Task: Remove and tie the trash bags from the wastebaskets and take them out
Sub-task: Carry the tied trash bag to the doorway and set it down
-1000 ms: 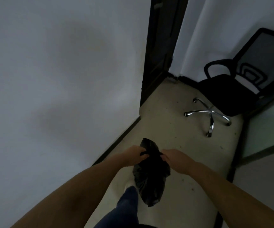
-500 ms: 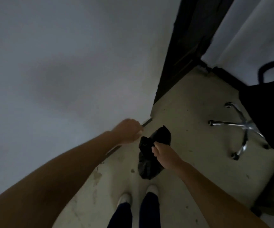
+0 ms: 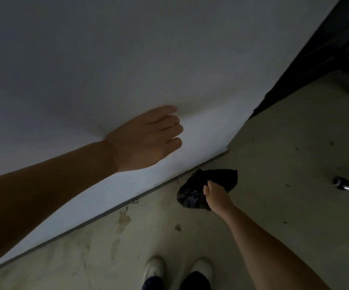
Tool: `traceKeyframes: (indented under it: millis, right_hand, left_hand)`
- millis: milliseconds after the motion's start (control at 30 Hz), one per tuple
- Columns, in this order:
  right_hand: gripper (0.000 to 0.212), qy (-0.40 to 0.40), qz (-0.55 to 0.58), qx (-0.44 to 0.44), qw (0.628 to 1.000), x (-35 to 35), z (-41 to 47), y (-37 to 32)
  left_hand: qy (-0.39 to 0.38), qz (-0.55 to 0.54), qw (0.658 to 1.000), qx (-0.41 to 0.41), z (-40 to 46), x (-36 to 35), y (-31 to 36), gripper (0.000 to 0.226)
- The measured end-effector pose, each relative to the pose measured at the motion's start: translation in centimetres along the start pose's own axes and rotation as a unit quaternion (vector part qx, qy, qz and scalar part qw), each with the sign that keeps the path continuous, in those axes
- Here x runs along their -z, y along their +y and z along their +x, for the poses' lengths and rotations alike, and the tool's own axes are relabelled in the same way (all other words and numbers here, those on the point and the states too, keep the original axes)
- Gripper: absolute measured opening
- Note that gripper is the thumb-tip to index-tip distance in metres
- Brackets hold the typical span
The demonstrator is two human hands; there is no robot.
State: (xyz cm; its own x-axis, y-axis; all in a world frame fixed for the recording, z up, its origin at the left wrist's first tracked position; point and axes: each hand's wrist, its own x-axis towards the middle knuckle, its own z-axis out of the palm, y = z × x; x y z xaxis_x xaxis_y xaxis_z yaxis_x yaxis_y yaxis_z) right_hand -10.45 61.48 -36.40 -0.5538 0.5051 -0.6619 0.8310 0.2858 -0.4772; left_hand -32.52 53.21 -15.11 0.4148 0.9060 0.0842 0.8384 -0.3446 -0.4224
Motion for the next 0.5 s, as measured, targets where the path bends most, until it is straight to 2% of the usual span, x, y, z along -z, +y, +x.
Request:
traceKeyframes:
  millis: [133,233,400,500]
  right_hand:
    - [0.044,-0.044,0.001,-0.065,0.997,-2.5,3.9,2.1]
    - [0.044,-0.037,-0.004,-0.081,0.996,-2.9,4.4,2.6]
    - [0.039,-0.006,0.001,-0.062,0.998,0.2,2.6,1.9]
    - [0.044,-0.006,-0.003,-0.042,0.999,4.0,-0.2,0.3]
  left_hand:
    - [0.034,0.018,0.999,0.008,-0.2,-1.4,0.1,0.035]
    - [0.015,0.034,0.999,0.005,-0.2,-1.5,0.1,0.038]
    - [-0.019,0.022,1.0,-0.002,-0.1,-0.2,0.0,0.035]
    - [-0.067,-0.006,0.997,0.029,0.1,0.9,0.0,0.045]
